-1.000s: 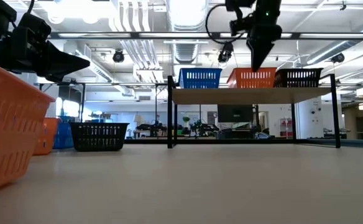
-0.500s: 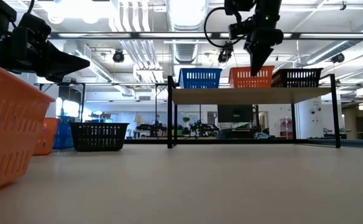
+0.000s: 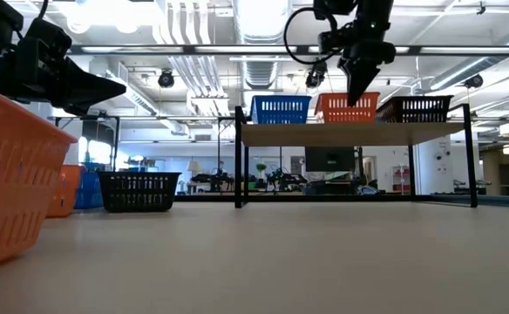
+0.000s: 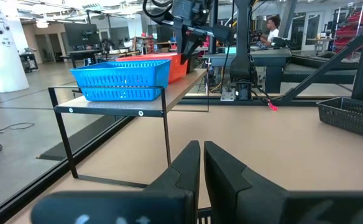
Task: Stack baskets on shelf by color
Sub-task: Adjust the bins on the shelf
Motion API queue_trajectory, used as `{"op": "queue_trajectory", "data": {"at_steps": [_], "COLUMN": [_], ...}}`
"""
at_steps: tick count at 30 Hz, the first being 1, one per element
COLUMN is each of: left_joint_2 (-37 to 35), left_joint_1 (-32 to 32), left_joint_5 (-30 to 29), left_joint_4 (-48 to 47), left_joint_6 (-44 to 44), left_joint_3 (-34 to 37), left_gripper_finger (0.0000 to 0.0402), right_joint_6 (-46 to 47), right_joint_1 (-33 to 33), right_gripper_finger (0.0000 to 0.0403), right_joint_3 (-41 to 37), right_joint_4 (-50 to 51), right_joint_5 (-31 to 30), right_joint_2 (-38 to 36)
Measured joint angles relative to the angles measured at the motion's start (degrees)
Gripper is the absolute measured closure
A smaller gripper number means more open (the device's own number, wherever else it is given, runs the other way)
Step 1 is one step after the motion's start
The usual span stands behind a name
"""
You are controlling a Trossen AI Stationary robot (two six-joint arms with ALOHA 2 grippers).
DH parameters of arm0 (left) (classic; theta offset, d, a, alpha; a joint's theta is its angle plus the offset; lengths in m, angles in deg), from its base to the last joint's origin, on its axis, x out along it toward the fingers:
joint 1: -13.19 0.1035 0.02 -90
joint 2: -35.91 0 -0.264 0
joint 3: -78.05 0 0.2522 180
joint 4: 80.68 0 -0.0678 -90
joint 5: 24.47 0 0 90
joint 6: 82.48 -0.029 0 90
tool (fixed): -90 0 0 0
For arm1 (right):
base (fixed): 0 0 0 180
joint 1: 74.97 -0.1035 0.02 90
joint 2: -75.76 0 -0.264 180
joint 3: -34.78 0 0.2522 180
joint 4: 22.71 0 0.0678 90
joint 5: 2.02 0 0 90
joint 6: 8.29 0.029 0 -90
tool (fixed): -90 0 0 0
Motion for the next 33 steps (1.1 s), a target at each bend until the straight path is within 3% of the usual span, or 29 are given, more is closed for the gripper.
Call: {"op": "queue_trajectory", "data": {"at_steps": [11, 16, 24, 33], "left_joint_2": [0.0, 0.0, 0.0, 0.0], "left_joint_1": [0.0, 0.0, 0.0, 0.0], "left_joint_5": [0.0, 0.0, 0.0, 0.0], "left_joint_4": [0.0, 0.0, 0.0, 0.0], "left_joint_6": [0.0, 0.0, 0.0, 0.0], "left_joint_3": [0.0, 0.0, 0.0, 0.0], "left_gripper_finger": [0.0395, 0.0395, 0.0395, 0.0395], "right_joint_6": [-1.1, 0.5, -2.4, -1.9], "right_joint_1": [-1.3, -3.2, -3.1, -3.1], "right_gripper_finger": [0.0288, 0.0262, 0.0259, 0.0294], "right_joint_3": [1.8, 4.4, 3.6, 7.7], "right_joint_4": [0.6, -8.6, -23.7, -21.7], "right_joint_5": [-0.1, 1.4, 10.5, 10.4], "right_joint_2": [-1.3, -2.3, 3.8, 13.3]}}
